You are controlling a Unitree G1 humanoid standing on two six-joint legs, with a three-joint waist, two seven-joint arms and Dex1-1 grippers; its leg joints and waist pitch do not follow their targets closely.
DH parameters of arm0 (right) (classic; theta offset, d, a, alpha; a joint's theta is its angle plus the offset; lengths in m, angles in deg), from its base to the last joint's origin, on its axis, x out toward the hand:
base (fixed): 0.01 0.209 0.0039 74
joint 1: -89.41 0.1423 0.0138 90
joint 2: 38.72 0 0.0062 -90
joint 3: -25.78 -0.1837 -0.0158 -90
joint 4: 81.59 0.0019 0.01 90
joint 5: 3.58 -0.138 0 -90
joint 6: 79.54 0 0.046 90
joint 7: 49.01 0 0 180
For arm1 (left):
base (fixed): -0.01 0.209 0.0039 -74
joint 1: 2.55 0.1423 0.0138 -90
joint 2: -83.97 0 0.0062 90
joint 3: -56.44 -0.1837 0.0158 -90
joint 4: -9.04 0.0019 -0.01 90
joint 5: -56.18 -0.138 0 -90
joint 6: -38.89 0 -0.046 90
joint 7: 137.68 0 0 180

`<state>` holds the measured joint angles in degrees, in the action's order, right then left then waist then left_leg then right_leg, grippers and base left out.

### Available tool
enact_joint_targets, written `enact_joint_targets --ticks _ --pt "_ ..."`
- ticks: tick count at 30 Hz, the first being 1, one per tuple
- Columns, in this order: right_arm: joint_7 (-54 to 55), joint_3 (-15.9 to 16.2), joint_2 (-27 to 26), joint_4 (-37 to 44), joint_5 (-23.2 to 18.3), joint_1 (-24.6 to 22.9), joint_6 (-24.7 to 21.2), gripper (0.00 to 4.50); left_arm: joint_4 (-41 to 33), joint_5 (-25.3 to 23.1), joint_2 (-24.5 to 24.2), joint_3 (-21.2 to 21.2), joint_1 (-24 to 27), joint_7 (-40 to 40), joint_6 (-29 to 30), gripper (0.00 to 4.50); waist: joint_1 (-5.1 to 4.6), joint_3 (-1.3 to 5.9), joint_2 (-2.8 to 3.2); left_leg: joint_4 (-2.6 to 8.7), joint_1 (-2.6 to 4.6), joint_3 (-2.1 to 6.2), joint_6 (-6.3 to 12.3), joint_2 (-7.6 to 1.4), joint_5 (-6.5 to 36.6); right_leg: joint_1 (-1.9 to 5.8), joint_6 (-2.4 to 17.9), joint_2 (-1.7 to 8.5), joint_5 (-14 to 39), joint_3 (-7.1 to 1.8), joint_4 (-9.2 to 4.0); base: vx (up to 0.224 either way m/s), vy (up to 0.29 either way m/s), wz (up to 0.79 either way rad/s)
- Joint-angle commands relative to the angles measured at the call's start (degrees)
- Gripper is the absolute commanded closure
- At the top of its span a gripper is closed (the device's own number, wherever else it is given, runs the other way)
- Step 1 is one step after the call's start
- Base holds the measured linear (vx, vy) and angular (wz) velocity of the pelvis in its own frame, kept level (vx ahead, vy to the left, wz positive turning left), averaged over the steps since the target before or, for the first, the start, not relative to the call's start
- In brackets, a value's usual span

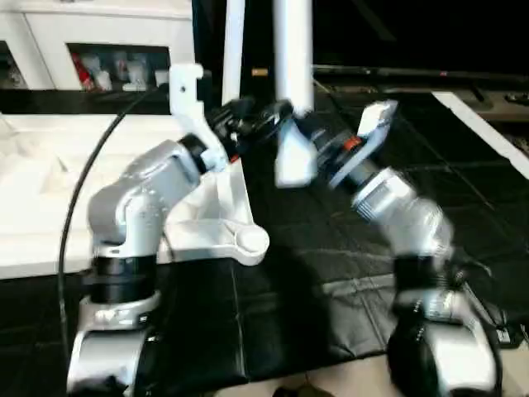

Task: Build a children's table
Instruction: Pick table leg

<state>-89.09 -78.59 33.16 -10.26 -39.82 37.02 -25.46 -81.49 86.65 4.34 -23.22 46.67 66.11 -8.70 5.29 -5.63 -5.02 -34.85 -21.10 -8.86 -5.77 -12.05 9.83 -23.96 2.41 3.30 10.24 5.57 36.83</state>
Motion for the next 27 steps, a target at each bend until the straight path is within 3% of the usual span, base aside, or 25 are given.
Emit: enact_joint_targets --ticks 1,2,4,9,12,15,17,19,20,23,24,25,27 --pt "0.1 1.5 0.1 4.6 0.4 -1.7 -2.1 2.68 0.2 1.1 0.8 1.1 -1.7 -1.5 0.4 0.00 0.30 5.61 0.24 3.80 0.02 -0.32 -0.39 -0.98 5.9 4.24 5.2 4.70 14.9 -3.39 -5.17 0.000 0.000 0.00" --pt "0.2 1.8 0.1 5.0 0.5 -2.0 -2.2 2.68 0.4 1.2 0.9 1.2 -1.9 -1.6 0.4 0.00 0.26 5.56 -0.17 3.83 0.04 -0.40 -0.27 -0.98 6.1 4.18 4.8 4.61 15.4 -3.38 -5.39 0.000 0.000 0.00" --pt "-1.3 4.0 0.4 7.1 0.4 -3.4 -2.7 2.68 0.8 2.5 1.6 2.2 -2.7 -2.2 0.7 0.00 0.41 5.53 0.10 3.86 0.08 -0.31 -0.53 -1.00 6.4 4.07 4.0 4.75 16.7 -3.34 -5.44 0.000 0.000 0.00" --pt "-2.6 6.9 1.3 12.4 -1.8 -6.1 -4.5 2.68 2.0 6.4 2.6 3.8 -4.2 -3.5 4.4 0.00 0.83 5.53 -0.05 3.86 0.06 -0.27 -0.48 -1.02 5.9 4.00 3.2 4.69 15.8 -3.39 -5.40 0.000 0.000 0.00" --pt "-2.0 7.5 1.5 13.6 -1.8 -6.6 -4.4 2.68 2.4 5.8 2.7 3.8 -4.3 -4.9 5.5 0.00 0.95 5.73 -0.11 3.98 0.37 -0.17 -1.03 -1.21 6.8 3.94 3.5 4.65 14.5 -3.31 -5.40 0.000 0.000 0.00" --pt "-0.8 7.3 1.1 13.9 -0.1 -6.7 -2.6 2.68 2.4 5.4 3.1 4.0 -4.2 -6.4 6.2 0.00 1.01 5.77 -0.21 4.01 0.24 -0.16 -1.41 -1.15 7.0 4.01 3.5 4.74 14.8 -3.33 -5.45 0.000 0.000 0.00" --pt "-0.3 8.8 1.6 14.0 3.1 -6.8 0.0 2.68 1.8 5.6 4.2 4.6 -3.9 -8.4 6.7 0.00 1.05 5.75 -0.29 4.01 0.29 -0.19 -1.53 -1.17 7.1 3.98 3.5 4.78 14.9 -3.35 -5.54 0.000 0.000 0.00" --pt "0.4 10.2 1.8 14.3 5.0 -6.9 1.1 2.68 1.5 6.2 5.3 5.5 -4.0 -10.2 7.1 0.35 1.14 5.74 -0.55 3.99 0.29 -0.22 -1.63 -1.14 6.9 4.00 3.4 4.82 15.0 -3.36 -5.59 0.000 0.000 0.00" --pt "1.5 12.6 2.3 14.4 8.3 -7.0 3.3 2.68 1.3 7.1 6.3 6.3 -4.3 -11.8 7.4 0.35 1.14 5.78 -0.55 3.95 0.20 -0.20 -1.70 -1.15 6.8 4.05 3.3 4.82 14.9 -3.38 -5.49 0.000 0.000 0.00" --pt "3.2 15.0 2.7 14.5 11.6 -7.0 5.5 2.68 1.1 7.6 6.9 6.6 -4.6 -13.3 7.5 0.55 1.14 5.73 -0.61 3.94 0.10 -0.17 -1.94 -1.04 7.0 4.06 2.3 4.81 15.8 -3.37 -5.63 0.000 0.000 0.00" --pt "4.0 17.2 3.5 14.5 14.5 -7.0 7.8 2.68 1.0 7.8 7.2 6.6 -4.9 -14.0 7.4 0.80 1.09 5.78 -0.74 3.92 0.12 -0.17 -1.78 -1.00 7.2 4.05 1.9 4.77 16.1 -3.34 -5.66 0.000 0.000 0.00" --pt "4.1 17.6 3.7 14.5 15.0 -7.0 8.2 2.68 1.0 7.8 7.3 6.6 -4.9 -14.1 7.4 0.83 1.12 5.77 -0.74 3.89 0.11 -0.18 -1.86 -0.97 7.1 4.07 1.4 4.71 16.3 -3.32 -5.68 0.000 0.000 0.00" --pt "5.8 20.9 4.7 13.9 20.1 -6.9 12.5 2.68 1.3 7.4 8.3 7.5 -5.9 -17.1 6.4 0.94 1.11 5.76 -0.73 3.87 0.07 -0.13 -2.05 -1.04 7.3 3.97 1.1 4.71 16.3 -3.30 -5.72 0.000 0.000 0.00"
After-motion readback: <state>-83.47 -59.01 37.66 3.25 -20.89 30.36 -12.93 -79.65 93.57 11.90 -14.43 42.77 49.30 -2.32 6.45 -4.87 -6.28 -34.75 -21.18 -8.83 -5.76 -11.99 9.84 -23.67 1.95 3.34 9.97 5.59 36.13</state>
